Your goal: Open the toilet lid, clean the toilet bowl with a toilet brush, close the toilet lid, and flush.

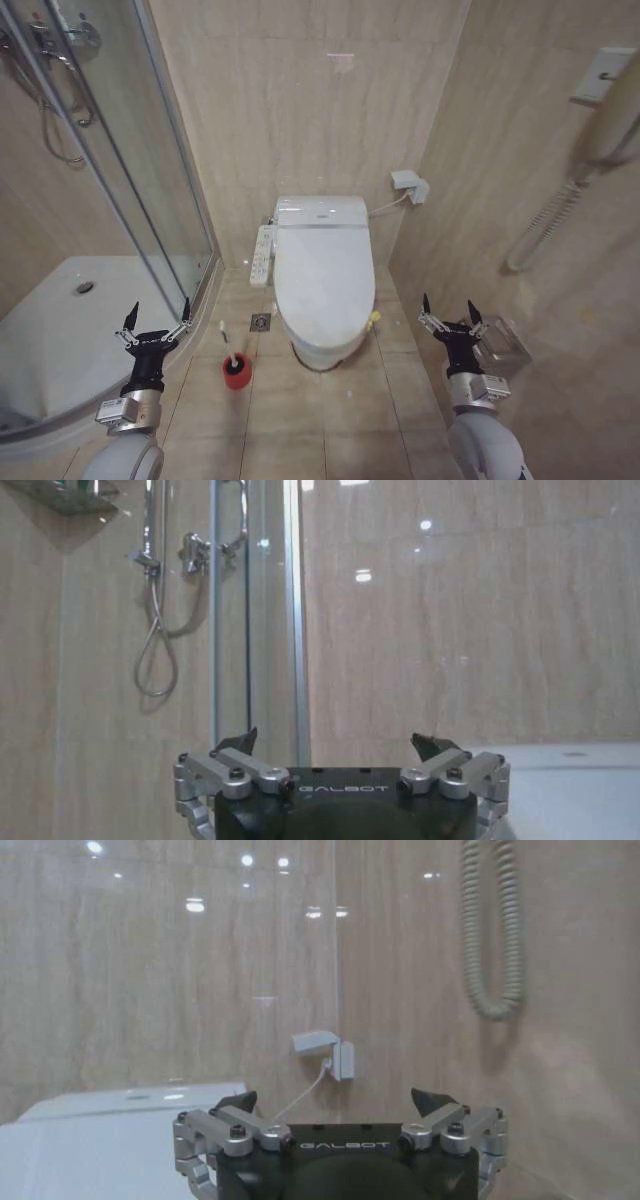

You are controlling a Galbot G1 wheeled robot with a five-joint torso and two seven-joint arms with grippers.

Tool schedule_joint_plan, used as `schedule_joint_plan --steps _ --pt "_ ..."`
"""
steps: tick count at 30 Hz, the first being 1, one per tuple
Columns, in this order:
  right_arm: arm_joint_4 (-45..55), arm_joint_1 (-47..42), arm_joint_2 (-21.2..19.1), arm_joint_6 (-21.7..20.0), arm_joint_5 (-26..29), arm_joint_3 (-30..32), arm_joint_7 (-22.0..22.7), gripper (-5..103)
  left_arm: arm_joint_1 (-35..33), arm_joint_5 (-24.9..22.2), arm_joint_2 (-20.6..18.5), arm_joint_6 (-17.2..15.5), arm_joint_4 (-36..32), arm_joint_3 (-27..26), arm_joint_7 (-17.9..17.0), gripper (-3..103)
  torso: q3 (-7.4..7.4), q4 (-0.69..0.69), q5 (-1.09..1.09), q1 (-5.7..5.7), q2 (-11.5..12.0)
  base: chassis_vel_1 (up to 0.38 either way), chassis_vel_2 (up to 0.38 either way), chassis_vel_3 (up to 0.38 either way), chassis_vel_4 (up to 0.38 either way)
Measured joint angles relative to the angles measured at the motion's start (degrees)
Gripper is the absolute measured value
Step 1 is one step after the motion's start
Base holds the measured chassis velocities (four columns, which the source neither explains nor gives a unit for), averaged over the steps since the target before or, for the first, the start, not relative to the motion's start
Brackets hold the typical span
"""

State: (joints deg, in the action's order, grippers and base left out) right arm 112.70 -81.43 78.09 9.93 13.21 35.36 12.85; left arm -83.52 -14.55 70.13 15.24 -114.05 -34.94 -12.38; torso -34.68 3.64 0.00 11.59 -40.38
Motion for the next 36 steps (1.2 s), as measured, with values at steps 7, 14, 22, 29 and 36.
schedule_joint_plan --steps 7,14,22,29,36 --pt "0.0 0.0 0.0 0.0 0.0 0.0 0.0 100 0.0 0.0 0.0 0.0 0.0 0.0 0.0 100 -0.02 0.02 -0.01 0.05 0.0 0.045 -0.055 -0.055 0.039" --pt "0.0 0.0 0.0 0.0 0.0 0.0 0.0 100 0.0 0.0 0.0 0.0 0.0 0.0 0.0 100 -0.03 0.02 0.0 0.09 0.0 -0.028 0.023 0.023 -0.013" --pt "0.0 0.0 0.0 0.0 0.0 0.0 0.0 100 0.0 0.0 0.0 0.0 0.0 0.0 0.0 100 0.0 0.03 -0.01 0.02 0.0 0.164 -0.153 -0.146 0.152" --pt "0.0 0.0 0.0 0.0 0.0 0.0 0.0 100 0.0 0.0 0.0 0.0 0.0 0.0 0.0 100 0.01 0.04 0.0 -0.02 0.0 0.152 -0.117 -0.141 0.133" --pt "0.0 0.0 0.0 0.0 0.0 0.0 0.0 100 0.0 0.0 0.0 0.0 0.0 0.0 0.0 100 -0.02 0.02 0.0 0.07 0.0 -0.043 0.027 0.049 -0.038"
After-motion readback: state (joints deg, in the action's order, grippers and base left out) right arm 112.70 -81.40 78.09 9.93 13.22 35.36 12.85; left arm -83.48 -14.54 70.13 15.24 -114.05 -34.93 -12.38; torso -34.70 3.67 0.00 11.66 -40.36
